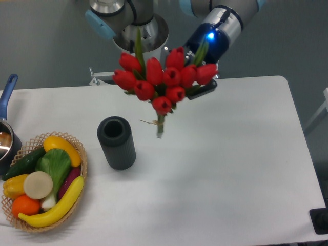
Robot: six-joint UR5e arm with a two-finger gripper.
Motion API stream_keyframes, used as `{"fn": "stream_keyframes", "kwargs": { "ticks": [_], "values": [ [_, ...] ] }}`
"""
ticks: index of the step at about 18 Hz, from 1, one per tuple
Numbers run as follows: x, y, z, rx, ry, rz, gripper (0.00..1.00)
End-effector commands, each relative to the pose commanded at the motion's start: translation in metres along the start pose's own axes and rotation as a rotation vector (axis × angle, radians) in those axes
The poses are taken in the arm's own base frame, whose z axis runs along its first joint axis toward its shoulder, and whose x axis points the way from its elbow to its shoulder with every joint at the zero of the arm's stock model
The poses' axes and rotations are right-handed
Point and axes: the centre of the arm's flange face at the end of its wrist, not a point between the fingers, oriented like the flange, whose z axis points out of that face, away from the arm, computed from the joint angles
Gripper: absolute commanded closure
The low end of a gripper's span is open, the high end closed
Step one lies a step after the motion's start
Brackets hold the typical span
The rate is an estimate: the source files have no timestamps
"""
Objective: Pick up the flowers from the vase
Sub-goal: 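Carry the held tulips away from the vase and lower them over the table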
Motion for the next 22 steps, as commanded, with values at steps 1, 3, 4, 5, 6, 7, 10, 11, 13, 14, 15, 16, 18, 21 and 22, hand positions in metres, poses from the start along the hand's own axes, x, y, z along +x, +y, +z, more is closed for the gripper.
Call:
{"fn": "stream_keyframes", "kwargs": {
  "ticks": [1,3,4,5,6,7,10,11,13,14,15,16,18,21,22],
  "values": [
    [-0.002,0.0,-0.001,-0.034,-0.028,0.006,0.69],
    [-0.004,0.002,-0.001,-0.079,-0.063,0.017,0.69],
    [-0.004,0.004,0.0,-0.107,-0.082,0.025,0.69],
    [-0.006,0.005,-0.002,-0.131,-0.101,0.027,0.69],
    [-0.006,0.005,-0.001,-0.158,-0.119,0.031,0.69],
    [-0.005,0.008,0.003,-0.189,-0.133,0.034,0.69],
    [-0.003,0.015,0.015,-0.316,-0.193,0.051,0.69],
    [-0.002,0.02,0.022,-0.356,-0.204,0.053,0.69],
    [-0.006,0.034,0.032,-0.424,-0.224,0.044,0.73],
    [-0.007,0.038,0.036,-0.446,-0.225,0.041,0.74],
    [-0.008,0.043,0.044,-0.469,-0.223,0.037,0.74],
    [-0.011,0.052,0.053,-0.506,-0.225,0.03,0.74],
    [-0.015,0.07,0.078,-0.598,-0.225,0.035,0.74],
    [-0.014,0.09,0.105,-0.704,-0.222,0.042,0.73],
    [-0.017,0.096,0.11,-0.731,-0.229,0.044,0.73]
  ]
}}
